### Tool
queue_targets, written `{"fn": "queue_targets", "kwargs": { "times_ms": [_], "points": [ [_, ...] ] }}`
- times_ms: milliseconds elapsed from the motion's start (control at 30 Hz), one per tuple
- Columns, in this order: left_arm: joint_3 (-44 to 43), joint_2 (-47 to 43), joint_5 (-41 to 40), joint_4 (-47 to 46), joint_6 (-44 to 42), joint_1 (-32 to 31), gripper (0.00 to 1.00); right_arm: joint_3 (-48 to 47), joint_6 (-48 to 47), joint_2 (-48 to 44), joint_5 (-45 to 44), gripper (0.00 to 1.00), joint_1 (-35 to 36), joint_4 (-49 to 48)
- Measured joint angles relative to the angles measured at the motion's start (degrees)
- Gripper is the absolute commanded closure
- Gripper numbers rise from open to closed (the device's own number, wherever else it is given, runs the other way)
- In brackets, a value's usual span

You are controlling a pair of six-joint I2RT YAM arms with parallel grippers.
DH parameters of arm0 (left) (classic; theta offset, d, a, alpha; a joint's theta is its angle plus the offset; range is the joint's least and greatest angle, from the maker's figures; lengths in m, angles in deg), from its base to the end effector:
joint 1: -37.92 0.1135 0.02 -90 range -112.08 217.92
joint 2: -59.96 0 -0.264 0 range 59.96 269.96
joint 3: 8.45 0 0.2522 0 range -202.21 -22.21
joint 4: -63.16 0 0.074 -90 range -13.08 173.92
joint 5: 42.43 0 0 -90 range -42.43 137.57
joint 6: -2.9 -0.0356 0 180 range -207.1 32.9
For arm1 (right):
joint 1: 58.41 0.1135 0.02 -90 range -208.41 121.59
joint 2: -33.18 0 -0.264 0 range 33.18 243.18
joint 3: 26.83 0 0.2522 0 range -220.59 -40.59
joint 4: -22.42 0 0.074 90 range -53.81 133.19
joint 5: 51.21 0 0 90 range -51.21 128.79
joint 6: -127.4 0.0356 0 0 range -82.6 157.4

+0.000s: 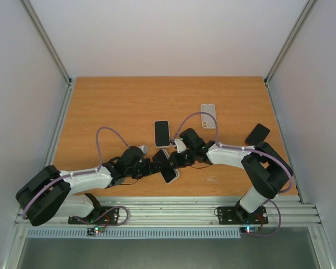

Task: Put the phone into the phone case

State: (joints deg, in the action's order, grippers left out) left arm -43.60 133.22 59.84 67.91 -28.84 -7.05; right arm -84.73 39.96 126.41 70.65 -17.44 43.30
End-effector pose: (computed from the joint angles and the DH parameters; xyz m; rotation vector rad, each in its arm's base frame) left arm 0.1518 -0.1623 0.1367 -0.1790 2.5859 -1.0582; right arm 0.2131 0.2100 0.1446 -1.0786 2.4046 0.9917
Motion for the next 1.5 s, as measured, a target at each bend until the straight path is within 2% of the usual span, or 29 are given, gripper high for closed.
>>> {"fn": "queue_targets", "kwargs": {
  "times_ms": [500, 900, 1167, 1500],
  "points": [
    [-1.25, 2.25, 0.35, 0.22, 0.26, -0.04, 0.17, 1.49, -3.06, -0.48, -7.39, 0.67, 0.76, 1.62],
    [-3.78, 5.29, 0.5, 1.49, 0.33, -0.81, 0.27, -0.17, -4.26, -3.63, -15.54, 0.7, 3.96, 10.8],
    [-5.03, 7.3, 1.07, 0.94, 0.44, -1.07, 0.28, -1.92, -4.35, -2.64, -19.32, 0.52, 5.95, 13.9],
    [-5.29, 7.8, 1.07, 0.59, 0.44, -1.7, 0.28, -1.95, -4.04, -6.82, -22.49, 0.4, 6.12, 20.28]
  ]
}}
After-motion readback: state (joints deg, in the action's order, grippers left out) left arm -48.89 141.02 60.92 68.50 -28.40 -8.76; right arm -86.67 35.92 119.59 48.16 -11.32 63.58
